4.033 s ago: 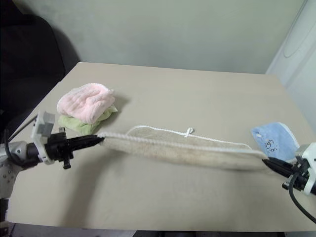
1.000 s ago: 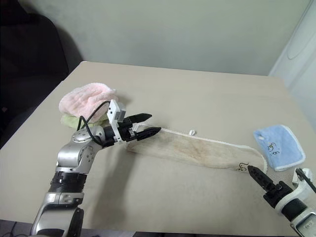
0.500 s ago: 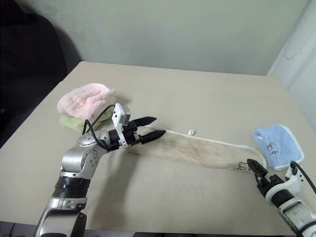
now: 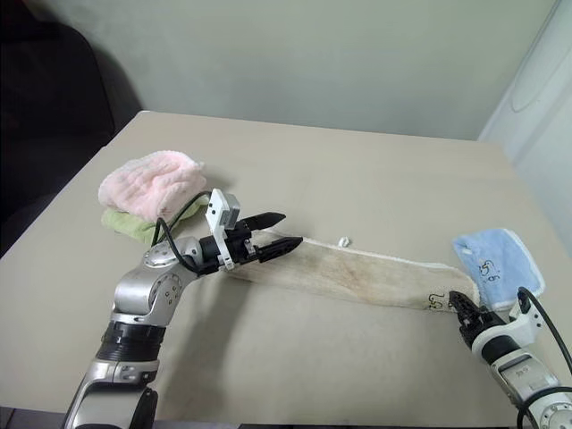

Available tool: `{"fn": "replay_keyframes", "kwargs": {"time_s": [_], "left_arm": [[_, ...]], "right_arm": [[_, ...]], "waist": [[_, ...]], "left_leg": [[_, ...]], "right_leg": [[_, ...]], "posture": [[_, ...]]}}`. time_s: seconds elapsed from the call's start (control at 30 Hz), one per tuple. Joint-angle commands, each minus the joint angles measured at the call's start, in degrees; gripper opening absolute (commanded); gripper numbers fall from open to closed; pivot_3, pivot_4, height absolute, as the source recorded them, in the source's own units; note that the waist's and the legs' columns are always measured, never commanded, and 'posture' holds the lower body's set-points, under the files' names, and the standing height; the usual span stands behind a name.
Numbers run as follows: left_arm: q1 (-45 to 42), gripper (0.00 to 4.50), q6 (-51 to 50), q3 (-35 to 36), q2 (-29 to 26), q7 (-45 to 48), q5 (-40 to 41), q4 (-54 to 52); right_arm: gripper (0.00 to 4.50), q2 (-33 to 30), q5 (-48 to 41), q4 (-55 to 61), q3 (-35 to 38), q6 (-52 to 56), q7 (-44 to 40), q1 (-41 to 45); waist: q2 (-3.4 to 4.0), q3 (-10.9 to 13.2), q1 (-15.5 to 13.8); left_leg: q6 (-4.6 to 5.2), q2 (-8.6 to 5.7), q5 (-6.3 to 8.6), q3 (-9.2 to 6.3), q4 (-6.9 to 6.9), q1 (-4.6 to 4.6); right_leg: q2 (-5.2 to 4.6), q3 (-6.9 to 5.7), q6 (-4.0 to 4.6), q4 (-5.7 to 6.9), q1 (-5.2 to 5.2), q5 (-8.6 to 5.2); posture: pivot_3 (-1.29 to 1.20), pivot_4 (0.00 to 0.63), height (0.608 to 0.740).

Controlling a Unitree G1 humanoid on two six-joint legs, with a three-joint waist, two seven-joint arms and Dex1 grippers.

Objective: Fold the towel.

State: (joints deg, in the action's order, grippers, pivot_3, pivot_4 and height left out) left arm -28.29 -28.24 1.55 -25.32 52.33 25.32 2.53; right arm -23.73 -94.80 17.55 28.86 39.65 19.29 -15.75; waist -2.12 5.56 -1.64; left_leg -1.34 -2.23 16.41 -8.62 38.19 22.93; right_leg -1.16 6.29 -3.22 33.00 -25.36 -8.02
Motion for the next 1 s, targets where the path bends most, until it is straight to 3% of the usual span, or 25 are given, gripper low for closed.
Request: {"fn": "replay_keyframes", "kwargs": {"time_s": [0.03, 0.13, 0.37, 0.63, 0.77, 1.0], "left_arm": [[-0.1, 4.50, 0.4, 0.0, 0.2, -0.1, 0.9, -2.2], [0.0, 4.50, 0.4, -0.1, 0.3, -0.1, 0.9, -2.2], [-0.3, 4.50, 0.7, -0.5, 0.7, 0.1, 0.8, -1.5], [-1.3, 4.50, 1.4, -1.1, 1.8, 0.2, 0.5, -0.7], [-1.5, 4.50, 1.5, -1.3, 2.3, -0.2, 0.4, -0.6], [-1.9, 4.50, 1.8, -1.1, 3.3, -0.9, 0.5, -0.4]], "right_arm": [[0.97, 0.3, -2.8, 5.0, 3.2, -2.6, 0.9, -0.8], [0.05, -1.4, -3.9, 8.9, 4.4, -3.0, 0.9, -2.8], [0.05, -12.9, 0.6, 14.1, 7.4, -0.5, -4.5, -5.1], [0.05, -31.9, 21.9, 20.0, 4.6, 4.1, -24.3, -5.7], [0.05, -36.2, 27.9, 20.4, -1.1, 4.7, -30.4, -0.3], [0.05, -35.6, 31.4, 20.6, -18.9, 10.9, -33.0, 18.5]], "waist": [[0.04, 0.0, -0.1], [0.18, 0.0, -0.4], [0.31, 0.0, -0.4], [0.46, 0.0, -0.2], [0.48, 0.0, -0.2], [0.51, 0.0, -0.2]], "left_leg": [[0.00, 0.00, 0.00, 0.00, -0.03, 0.00], [0.01, -0.01, 0.03, -0.01, -0.05, 0.02], [0.06, -0.04, 0.07, 0.10, 0.07, 0.06], [0.03, 0.02, 0.08, 0.12, 0.04, 0.13], [0.06, 0.02, 0.05, 0.16, 0.06, 0.15], [0.09, 0.00, -0.08, 0.21, 0.06, 0.08]], "right_leg": [[0.00, -0.01, 0.14, 0.00, -0.02, 0.09], [0.00, -0.02, 0.12, -0.01, -0.01, 0.07], [-0.06, 0.06, -0.31, -0.02, 0.00, -0.23], [-0.06, 0.03, -0.31, 0.02, -0.08, -0.23], [-0.05, 0.03, -0.33, -0.01, -0.07, -0.24], [-0.06, 0.05, -0.52, -0.03, -0.03, -0.13]], "posture": [[0.00, 0.150, 0.740], [0.00, 0.150, 0.740], [0.00, 0.150, 0.740], [0.00, 0.150, 0.740], [0.00, 0.150, 0.740], [0.00, 0.150, 0.740]]}}
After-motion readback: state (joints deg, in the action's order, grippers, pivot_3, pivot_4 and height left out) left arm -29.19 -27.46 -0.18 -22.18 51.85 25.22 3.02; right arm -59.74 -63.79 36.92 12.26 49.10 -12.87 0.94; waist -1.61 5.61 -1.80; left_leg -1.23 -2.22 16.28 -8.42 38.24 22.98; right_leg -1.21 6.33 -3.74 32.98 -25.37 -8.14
